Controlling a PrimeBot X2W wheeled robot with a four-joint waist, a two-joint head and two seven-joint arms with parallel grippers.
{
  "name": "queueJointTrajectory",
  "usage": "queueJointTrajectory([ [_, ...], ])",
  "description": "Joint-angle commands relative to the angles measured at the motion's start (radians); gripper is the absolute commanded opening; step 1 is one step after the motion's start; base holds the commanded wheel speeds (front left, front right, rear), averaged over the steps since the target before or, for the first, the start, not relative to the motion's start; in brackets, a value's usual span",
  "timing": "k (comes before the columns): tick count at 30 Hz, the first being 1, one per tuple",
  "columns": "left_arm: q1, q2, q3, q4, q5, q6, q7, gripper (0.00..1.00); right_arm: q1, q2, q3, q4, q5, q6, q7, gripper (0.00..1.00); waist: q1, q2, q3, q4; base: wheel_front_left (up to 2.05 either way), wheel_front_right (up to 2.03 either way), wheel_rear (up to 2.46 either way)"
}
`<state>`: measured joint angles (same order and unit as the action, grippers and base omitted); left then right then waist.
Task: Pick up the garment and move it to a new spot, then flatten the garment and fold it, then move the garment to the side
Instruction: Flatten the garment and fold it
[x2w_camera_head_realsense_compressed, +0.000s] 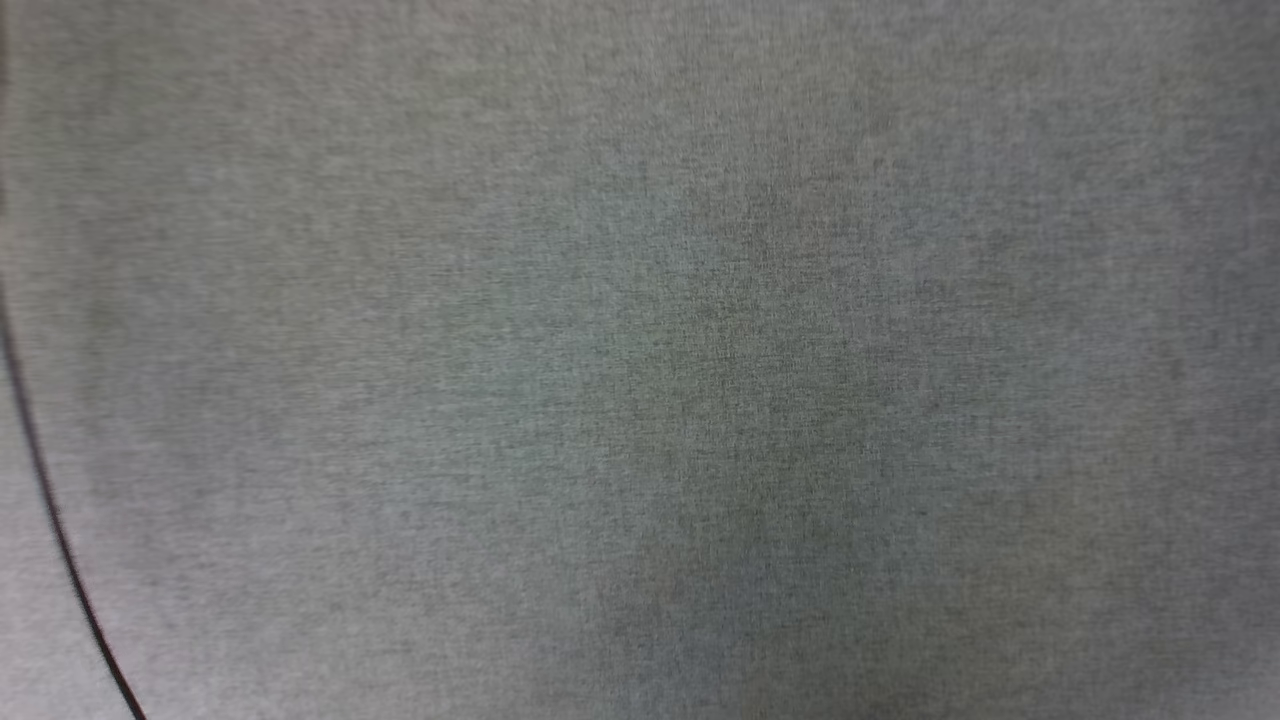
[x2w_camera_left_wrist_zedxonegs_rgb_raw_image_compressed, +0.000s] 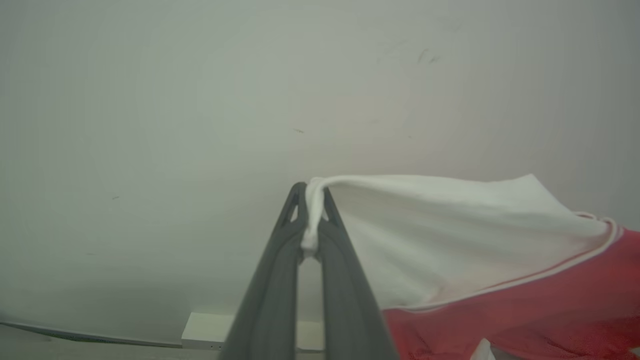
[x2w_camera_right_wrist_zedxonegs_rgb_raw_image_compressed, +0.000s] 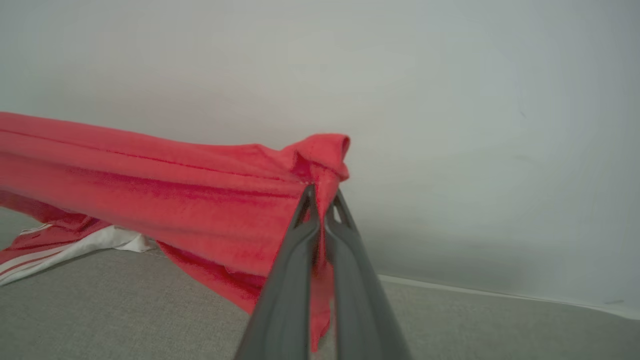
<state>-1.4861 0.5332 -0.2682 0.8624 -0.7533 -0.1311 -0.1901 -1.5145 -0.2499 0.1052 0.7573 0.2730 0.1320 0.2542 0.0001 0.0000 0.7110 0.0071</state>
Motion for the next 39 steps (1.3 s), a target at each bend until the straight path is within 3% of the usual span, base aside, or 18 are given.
queueJointTrajectory([
  [1,0.048,0.007,0.004,0.006,-0.018,0.003,-0.014,0.00,0.052,-0.022,0.006,0.011,0.016,-0.002,-0.005,0.00,-0.0001,0.0000,-0.029,0.009,0.00,0.00,0.00],
  [13,0.652,0.010,-0.033,-0.123,-0.185,0.002,-0.061,0.00,0.558,-0.085,0.072,-0.065,0.168,-0.004,-0.030,0.00,-0.0001,0.0000,-0.296,0.025,0.00,0.00,0.00],
  [19,0.962,0.006,0.000,-0.203,-0.213,0.045,-0.073,0.00,0.821,-0.091,0.070,-0.156,0.215,-0.004,0.002,0.00,-0.0001,0.0000,-0.437,0.021,0.00,0.00,0.00],
  [28,1.375,0.012,0.052,-0.428,-0.254,0.190,-0.063,0.00,1.212,-0.100,-0.023,-0.336,0.257,-0.007,0.069,0.00,-0.0001,0.0000,-0.603,0.038,0.00,0.00,0.00],
  [39,1.759,0.038,0.100,-0.788,-0.311,0.395,0.003,0.00,1.610,-0.007,-0.188,-0.603,0.200,-0.007,0.213,0.00,-0.0001,0.0000,-0.679,0.044,0.00,0.00,0.00],
])
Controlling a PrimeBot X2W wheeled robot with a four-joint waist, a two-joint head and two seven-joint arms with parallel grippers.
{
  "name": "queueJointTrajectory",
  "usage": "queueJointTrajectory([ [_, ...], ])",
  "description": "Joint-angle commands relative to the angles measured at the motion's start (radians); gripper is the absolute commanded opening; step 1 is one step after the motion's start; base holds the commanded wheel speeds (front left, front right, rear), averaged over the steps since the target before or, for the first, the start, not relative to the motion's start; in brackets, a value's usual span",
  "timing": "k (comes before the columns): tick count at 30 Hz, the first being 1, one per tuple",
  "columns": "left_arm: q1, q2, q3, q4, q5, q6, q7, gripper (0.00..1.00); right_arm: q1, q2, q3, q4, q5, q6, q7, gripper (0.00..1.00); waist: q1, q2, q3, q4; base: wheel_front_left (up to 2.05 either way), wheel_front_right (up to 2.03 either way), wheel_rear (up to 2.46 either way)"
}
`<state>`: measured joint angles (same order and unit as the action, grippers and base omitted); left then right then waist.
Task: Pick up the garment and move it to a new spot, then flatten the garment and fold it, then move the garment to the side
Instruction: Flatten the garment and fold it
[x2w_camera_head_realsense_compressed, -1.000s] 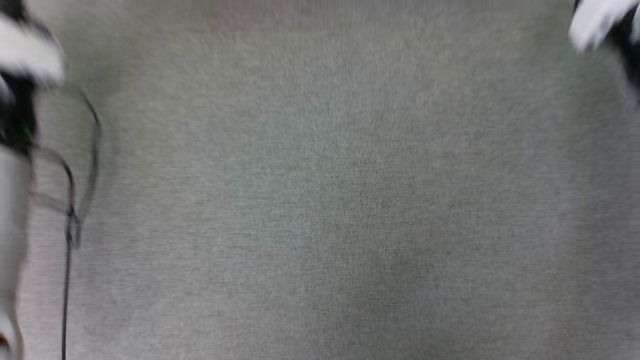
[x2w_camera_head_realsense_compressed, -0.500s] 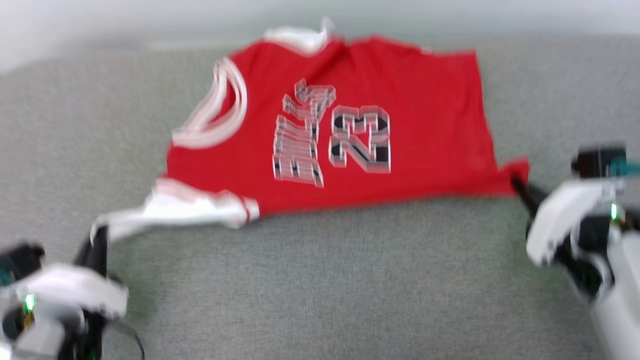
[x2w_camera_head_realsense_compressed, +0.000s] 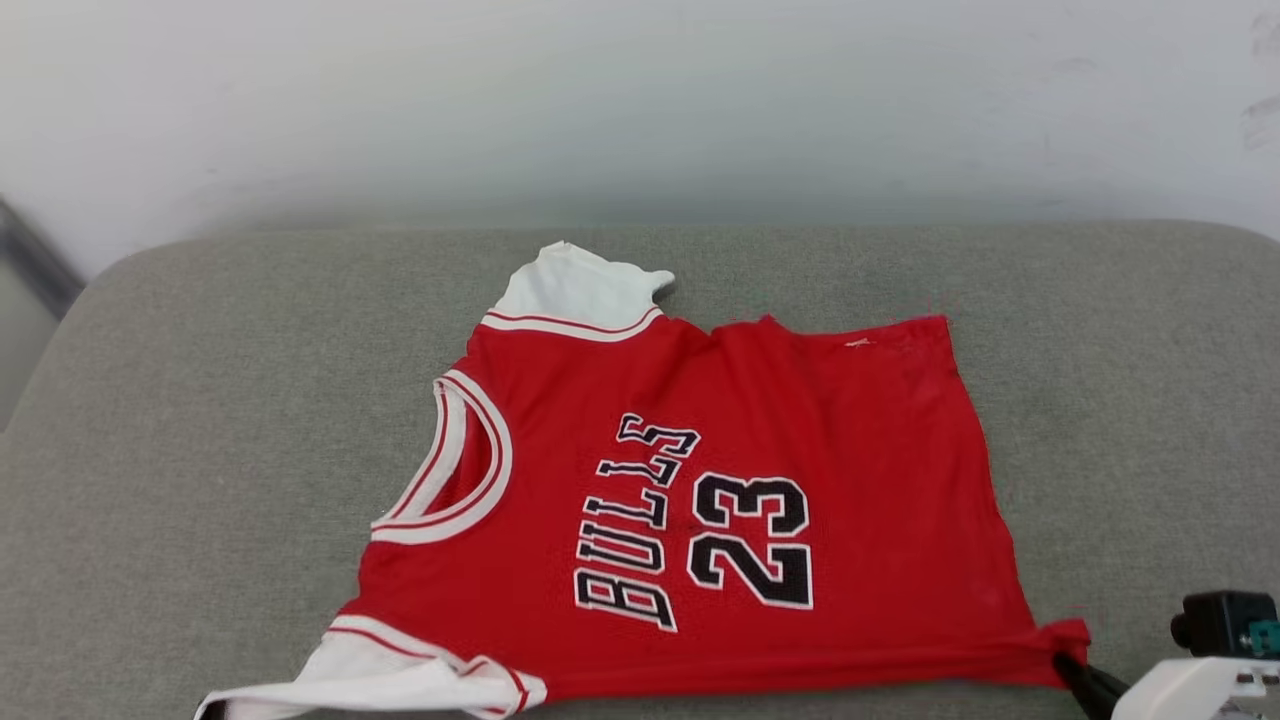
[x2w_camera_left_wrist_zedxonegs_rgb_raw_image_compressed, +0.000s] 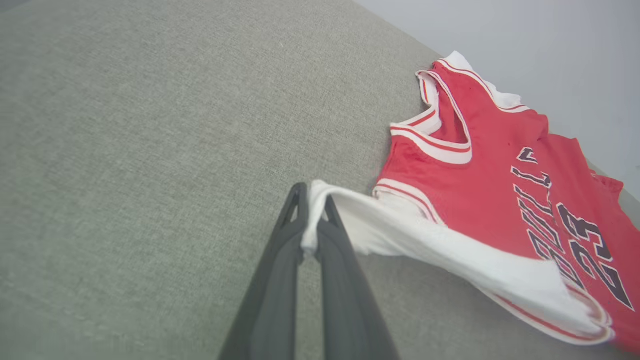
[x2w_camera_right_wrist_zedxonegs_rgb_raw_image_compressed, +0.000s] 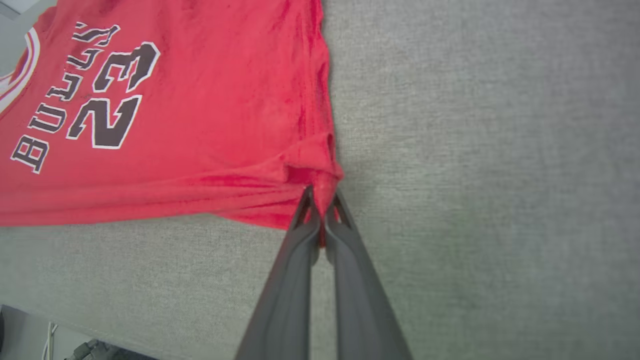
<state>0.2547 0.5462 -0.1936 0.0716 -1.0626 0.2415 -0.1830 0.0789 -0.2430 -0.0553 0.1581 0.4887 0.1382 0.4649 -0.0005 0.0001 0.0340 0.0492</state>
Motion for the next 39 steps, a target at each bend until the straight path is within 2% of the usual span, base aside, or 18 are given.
queueJointTrajectory([
  [1,0.018,0.025,0.025,0.003,-0.001,0.022,-0.004,0.00,0.017,-0.014,-0.027,-0.004,-0.016,-0.014,0.003,0.00,0.0005,-0.0001,-0.002,0.002,0.00,0.00,0.00],
  [5,0.063,0.053,0.032,-0.100,0.014,0.067,0.015,0.00,0.087,0.037,-0.071,-0.097,-0.048,-0.013,0.055,0.00,0.0005,-0.0001,0.004,0.004,0.00,0.00,0.00],
  [11,-0.024,0.057,0.008,-0.161,0.040,0.075,0.033,0.00,0.029,0.077,-0.050,-0.169,-0.115,-0.009,0.077,0.00,0.0005,-0.0001,0.058,-0.015,0.00,0.00,0.00],
  [20,-0.255,0.035,-0.064,-0.052,0.089,-0.002,0.044,0.00,-0.120,0.086,0.030,-0.114,-0.150,-0.008,0.045,0.00,0.0005,-0.0001,0.168,-0.041,0.00,0.00,0.00],
  [29,-0.392,-0.016,-0.122,0.116,0.079,-0.098,0.061,0.00,-0.220,0.064,0.098,-0.032,-0.164,-0.008,-0.026,0.00,0.0005,-0.0001,0.272,-0.051,0.00,0.00,0.00],
  [30,-0.452,-0.025,-0.175,0.212,0.088,-0.161,0.105,0.42,-0.240,0.043,0.141,0.035,-0.172,-0.008,-0.070,1.00,0.0005,-0.0001,0.280,-0.045,0.00,0.00,0.00],
  [32,-0.459,-0.020,-0.171,0.221,0.089,-0.158,0.102,1.00,-0.244,0.039,0.141,0.023,-0.173,-0.008,-0.116,1.00,0.0005,-0.0001,0.274,-0.044,0.00,0.00,0.00],
  [34,-0.461,-0.010,-0.164,0.221,0.093,-0.151,0.095,1.00,-0.248,0.027,0.127,0.007,-0.212,-0.008,-0.176,1.00,0.0005,-0.0001,0.263,-0.044,0.00,0.00,0.00],
  [39,-0.444,0.028,-0.151,0.181,0.108,-0.124,0.101,1.00,-0.235,0.060,0.105,-0.020,-0.252,-0.008,-0.289,1.00,0.0005,-0.0001,0.223,-0.048,0.00,0.00,0.00],
])
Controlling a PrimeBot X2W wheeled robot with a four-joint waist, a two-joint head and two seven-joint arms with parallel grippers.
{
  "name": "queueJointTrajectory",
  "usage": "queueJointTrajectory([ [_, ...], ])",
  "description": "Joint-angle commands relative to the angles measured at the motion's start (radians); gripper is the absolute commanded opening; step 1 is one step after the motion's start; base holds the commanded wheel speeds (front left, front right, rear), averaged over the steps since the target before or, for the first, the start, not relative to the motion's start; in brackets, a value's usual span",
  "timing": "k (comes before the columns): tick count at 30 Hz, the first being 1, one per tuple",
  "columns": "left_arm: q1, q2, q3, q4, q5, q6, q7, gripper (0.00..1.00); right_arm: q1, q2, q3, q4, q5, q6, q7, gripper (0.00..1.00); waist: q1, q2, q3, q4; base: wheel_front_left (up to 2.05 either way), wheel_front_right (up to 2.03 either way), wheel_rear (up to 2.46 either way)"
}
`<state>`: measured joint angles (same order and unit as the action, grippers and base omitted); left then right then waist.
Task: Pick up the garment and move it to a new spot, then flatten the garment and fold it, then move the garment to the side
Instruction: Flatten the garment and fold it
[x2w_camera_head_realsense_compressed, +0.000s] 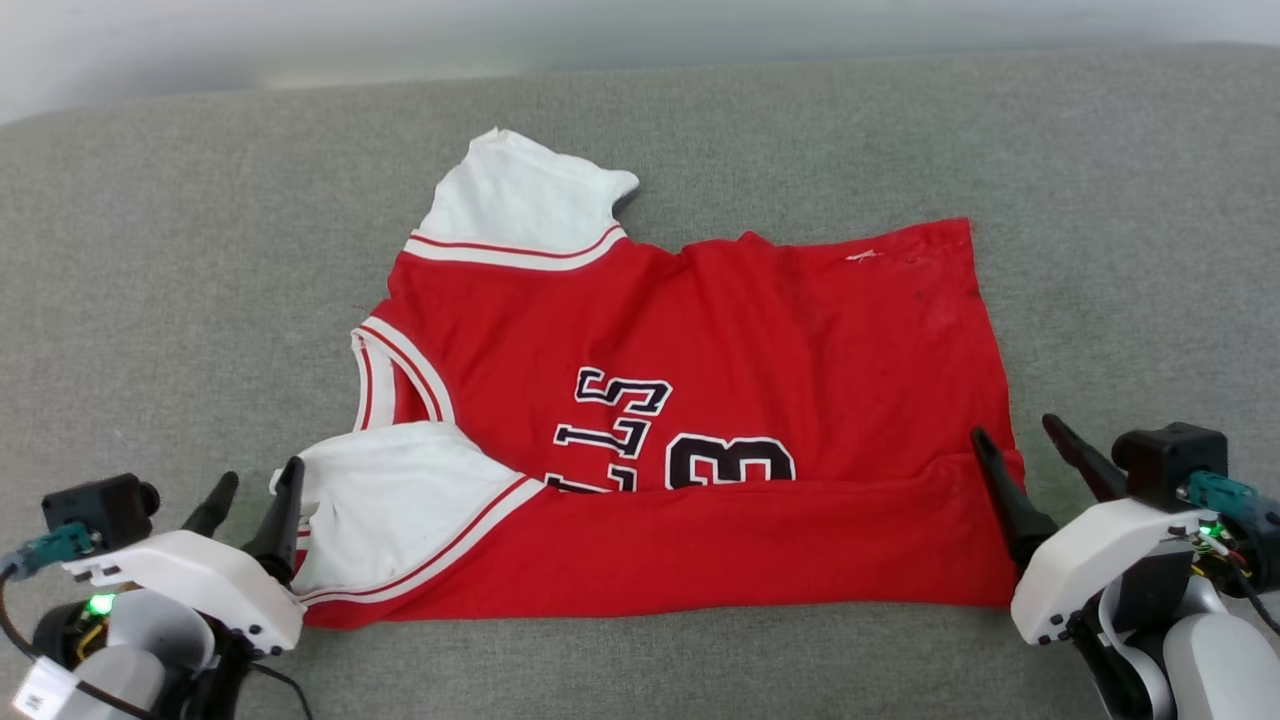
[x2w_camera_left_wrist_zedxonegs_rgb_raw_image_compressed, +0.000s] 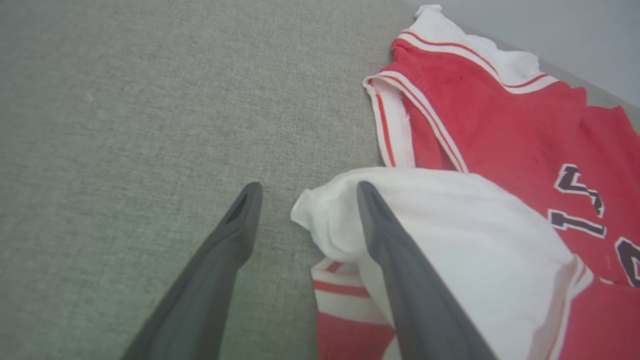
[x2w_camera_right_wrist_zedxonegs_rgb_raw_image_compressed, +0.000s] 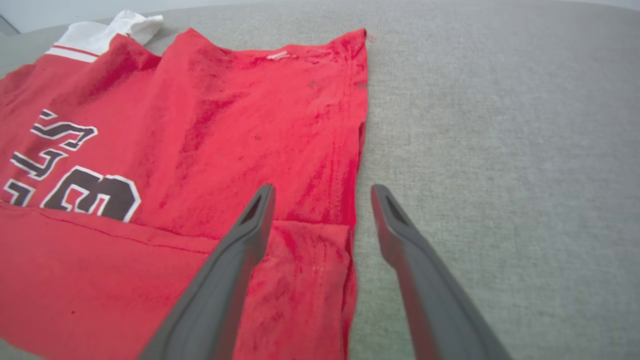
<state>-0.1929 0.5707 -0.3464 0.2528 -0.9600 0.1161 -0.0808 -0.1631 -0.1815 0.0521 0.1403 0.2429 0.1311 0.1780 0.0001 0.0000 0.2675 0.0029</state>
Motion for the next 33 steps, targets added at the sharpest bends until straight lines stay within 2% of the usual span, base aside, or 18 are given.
queueJointTrajectory([
  [1,0.007,0.019,0.006,-0.017,0.009,0.009,0.008,1.00,0.011,0.001,-0.008,-0.011,-0.014,-0.001,-0.022,1.00,-0.0001,0.0000,-0.019,-0.002,0.00,0.00,0.00],
  [7,0.019,0.133,0.013,-0.115,0.018,0.034,0.109,1.00,0.049,0.026,-0.040,-0.045,-0.040,-0.001,-0.042,1.00,-0.0001,0.0000,-0.075,-0.010,0.00,0.00,0.00],
  [14,0.049,0.277,-0.017,-0.242,-0.034,0.032,0.352,1.00,0.092,0.063,-0.048,-0.109,-0.052,-0.001,-0.039,1.00,-0.0001,0.0000,-0.110,-0.037,0.00,0.00,0.00],
  [17,0.079,0.305,-0.037,-0.280,-0.073,0.043,0.449,1.00,0.104,0.081,-0.044,-0.135,-0.048,-0.001,-0.047,1.00,-0.0001,0.0000,-0.109,-0.054,0.00,0.00,0.00],
  [23,0.118,0.292,-0.066,-0.266,-0.141,0.055,0.545,1.00,0.115,0.109,-0.028,-0.166,-0.039,-0.001,-0.056,1.00,-0.0001,0.0000,-0.075,-0.083,0.00,0.00,0.00],
  [32,0.099,0.252,-0.124,-0.167,-0.175,0.008,0.624,1.00,0.097,0.124,-0.024,-0.156,-0.009,-0.001,-0.060,1.00,-0.0001,0.0000,-0.025,-0.113,0.00,0.00,0.00],
  [33,0.098,0.243,-0.131,-0.160,-0.182,0.002,0.632,0.78,0.095,0.125,-0.024,-0.155,-0.008,-0.001,-0.062,1.00,-0.0001,0.0000,-0.022,-0.115,0.00,0.00,0.00],
])
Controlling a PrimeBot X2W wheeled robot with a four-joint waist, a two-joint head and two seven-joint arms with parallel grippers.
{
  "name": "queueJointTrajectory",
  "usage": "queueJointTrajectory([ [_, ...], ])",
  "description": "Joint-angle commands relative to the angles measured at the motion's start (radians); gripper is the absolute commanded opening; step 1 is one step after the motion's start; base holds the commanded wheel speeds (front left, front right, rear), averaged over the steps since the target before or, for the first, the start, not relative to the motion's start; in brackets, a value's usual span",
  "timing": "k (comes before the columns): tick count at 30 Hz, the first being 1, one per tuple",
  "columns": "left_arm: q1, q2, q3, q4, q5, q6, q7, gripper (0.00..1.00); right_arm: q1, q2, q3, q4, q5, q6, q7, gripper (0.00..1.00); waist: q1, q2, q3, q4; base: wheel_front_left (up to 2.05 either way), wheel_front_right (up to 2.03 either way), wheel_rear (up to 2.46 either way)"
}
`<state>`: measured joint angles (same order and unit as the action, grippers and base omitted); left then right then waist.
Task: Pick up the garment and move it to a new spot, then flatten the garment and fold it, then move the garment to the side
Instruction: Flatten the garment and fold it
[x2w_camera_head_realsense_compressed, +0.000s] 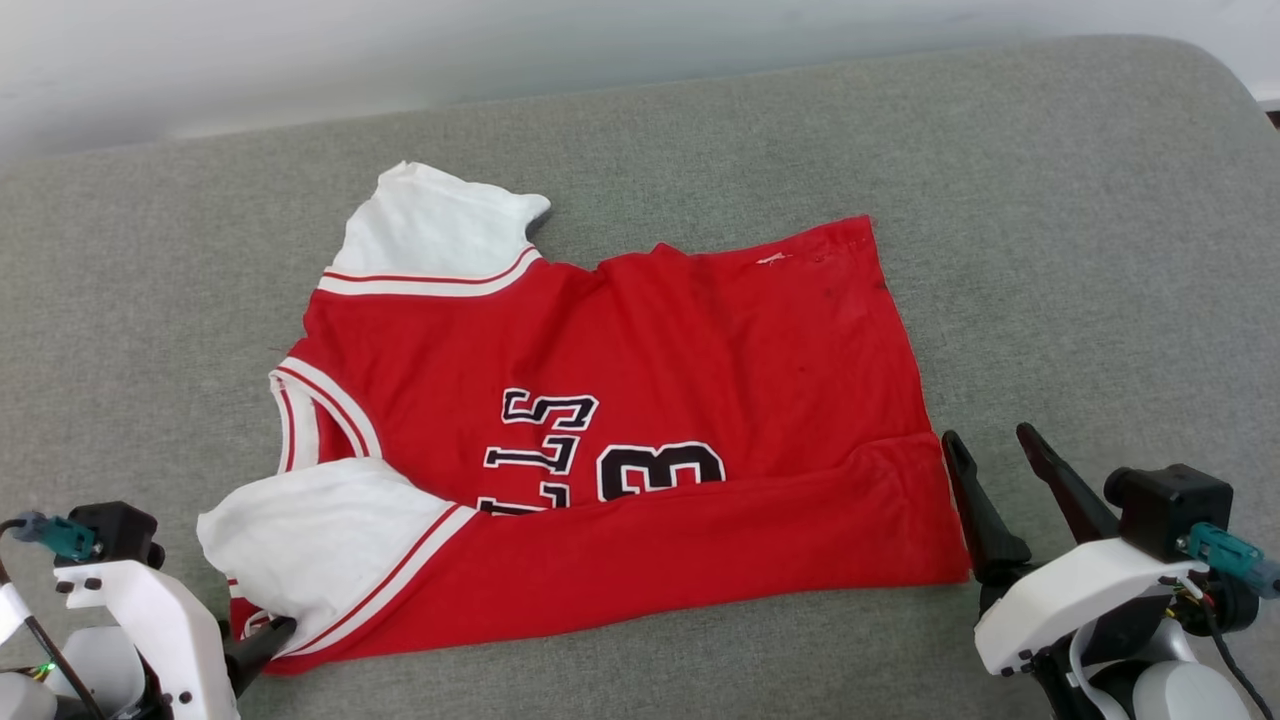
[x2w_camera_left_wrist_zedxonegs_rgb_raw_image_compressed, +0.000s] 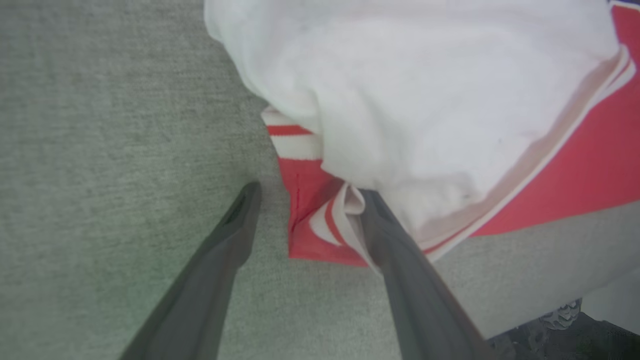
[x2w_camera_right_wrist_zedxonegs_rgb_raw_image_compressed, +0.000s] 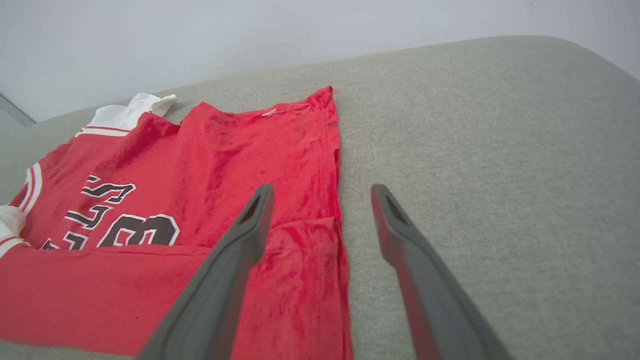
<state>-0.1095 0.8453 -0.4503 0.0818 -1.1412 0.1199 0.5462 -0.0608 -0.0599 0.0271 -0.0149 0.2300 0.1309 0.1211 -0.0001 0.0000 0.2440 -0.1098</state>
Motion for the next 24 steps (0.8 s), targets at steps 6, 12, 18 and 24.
queueJointTrajectory([
  [6,0.000,-0.049,-0.034,0.019,0.016,-0.015,-0.018,0.00,-0.014,0.007,-0.031,0.010,0.018,0.000,0.011,1.00,0.0001,0.0000,0.002,-0.004,0.00,0.00,0.00],
  [12,-0.001,-0.016,0.001,-0.031,0.047,0.002,-0.076,0.00,-0.013,-0.018,-0.059,0.024,0.070,0.000,0.063,1.00,0.0001,0.0000,-0.025,0.014,0.00,0.00,0.00],
  [18,0.007,0.015,0.030,-0.125,0.080,0.034,-0.119,0.00,-0.015,-0.090,-0.053,0.062,0.139,0.000,0.287,1.00,0.0001,0.0000,-0.042,0.039,0.00,0.00,0.00],
  [24,0.007,0.027,0.034,-0.212,0.101,0.058,-0.132,0.00,-0.041,-0.129,-0.042,0.070,0.167,0.000,0.518,1.00,0.0001,0.0000,-0.024,0.076,0.00,0.00,0.00],
])
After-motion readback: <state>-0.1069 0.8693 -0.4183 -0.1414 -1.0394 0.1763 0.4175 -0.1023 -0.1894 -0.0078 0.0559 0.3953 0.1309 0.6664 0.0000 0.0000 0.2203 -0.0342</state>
